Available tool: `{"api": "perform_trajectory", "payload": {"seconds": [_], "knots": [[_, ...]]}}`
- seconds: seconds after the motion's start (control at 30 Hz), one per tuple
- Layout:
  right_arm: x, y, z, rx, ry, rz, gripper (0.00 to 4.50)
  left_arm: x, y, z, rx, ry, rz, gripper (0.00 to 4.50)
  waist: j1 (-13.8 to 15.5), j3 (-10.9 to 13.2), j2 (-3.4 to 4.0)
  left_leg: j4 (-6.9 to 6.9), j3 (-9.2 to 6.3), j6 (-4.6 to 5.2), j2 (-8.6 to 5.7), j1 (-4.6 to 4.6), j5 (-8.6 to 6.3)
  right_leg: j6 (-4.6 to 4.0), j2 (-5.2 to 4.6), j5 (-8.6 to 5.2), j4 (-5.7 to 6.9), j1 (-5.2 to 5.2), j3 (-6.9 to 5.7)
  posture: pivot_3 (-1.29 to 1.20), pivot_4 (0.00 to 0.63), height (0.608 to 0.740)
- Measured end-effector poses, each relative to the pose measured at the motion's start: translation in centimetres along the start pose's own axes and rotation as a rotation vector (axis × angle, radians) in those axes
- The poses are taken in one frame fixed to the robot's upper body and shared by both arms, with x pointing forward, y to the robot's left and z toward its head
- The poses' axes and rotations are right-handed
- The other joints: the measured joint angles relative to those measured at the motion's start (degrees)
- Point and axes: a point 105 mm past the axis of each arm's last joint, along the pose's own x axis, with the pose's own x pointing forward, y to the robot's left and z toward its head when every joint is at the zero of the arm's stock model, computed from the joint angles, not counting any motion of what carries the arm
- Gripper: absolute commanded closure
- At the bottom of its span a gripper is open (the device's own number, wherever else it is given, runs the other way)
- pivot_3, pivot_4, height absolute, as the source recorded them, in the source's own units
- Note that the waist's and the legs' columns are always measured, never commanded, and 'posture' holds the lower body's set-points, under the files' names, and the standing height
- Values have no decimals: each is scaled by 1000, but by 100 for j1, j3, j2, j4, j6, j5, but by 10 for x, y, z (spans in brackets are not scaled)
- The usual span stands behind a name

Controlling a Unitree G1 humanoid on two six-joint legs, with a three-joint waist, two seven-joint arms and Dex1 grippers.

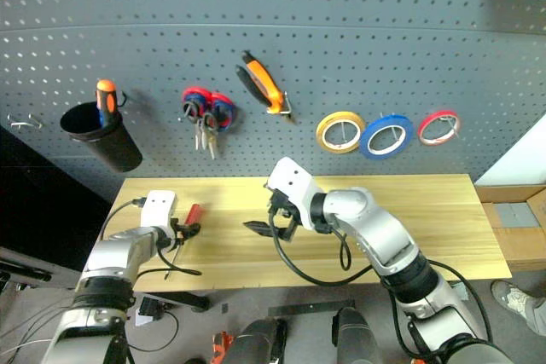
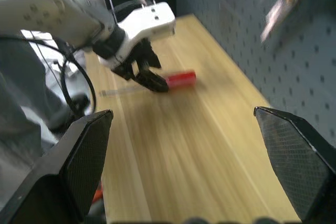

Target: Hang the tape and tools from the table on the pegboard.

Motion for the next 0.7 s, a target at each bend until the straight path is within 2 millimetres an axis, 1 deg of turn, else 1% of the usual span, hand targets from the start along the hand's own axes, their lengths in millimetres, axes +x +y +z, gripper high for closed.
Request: {"api": "perform_trajectory", "payload": {"seconds": [0.07,0.13,0.33,0.37,0.4,0.6,0.7], "knots": [[0,-1,-6,-2,35,-11,0,3,2,-4,-1,24,13,1072,-5,0,0,0,0,0,1,0,0,0,0,0,0,0,-1,-62,203,740],[1,0,-9,-4,55,-13,0,4,4,-3,-6,31,20,1072,-5,0,-1,0,0,0,0,0,0,0,-1,0,0,0,-1,-65,203,740],[1,0,-12,-10,77,-18,0,8,9,0,-21,23,30,1072,-7,-4,-3,0,1,0,-1,2,0,0,-4,0,1,1,-1,-78,202,740],[2,1,-12,-7,78,-17,0,8,9,0,-26,24,29,1422,-8,-4,-2,0,2,0,-1,3,0,0,-4,0,1,1,-1,-78,202,740],[2,1,-12,-4,81,-17,0,8,9,0,-29,25,25,1651,-8,-6,-3,0,2,0,-1,3,0,0,-4,0,1,2,-1,-79,201,740],[1,-2,-9,6,83,-25,0,5,7,-7,-62,48,1,3715,-28,-8,-2,0,3,0,0,4,0,0,-4,0,3,2,0,-77,198,740],[0,-5,-3,-1,73,-33,0,-1,9,-16,-76,54,-3,3698,-47,-9,-1,0,3,0,0,5,0,0,-5,0,3,1,2,-73,194,740]]}}
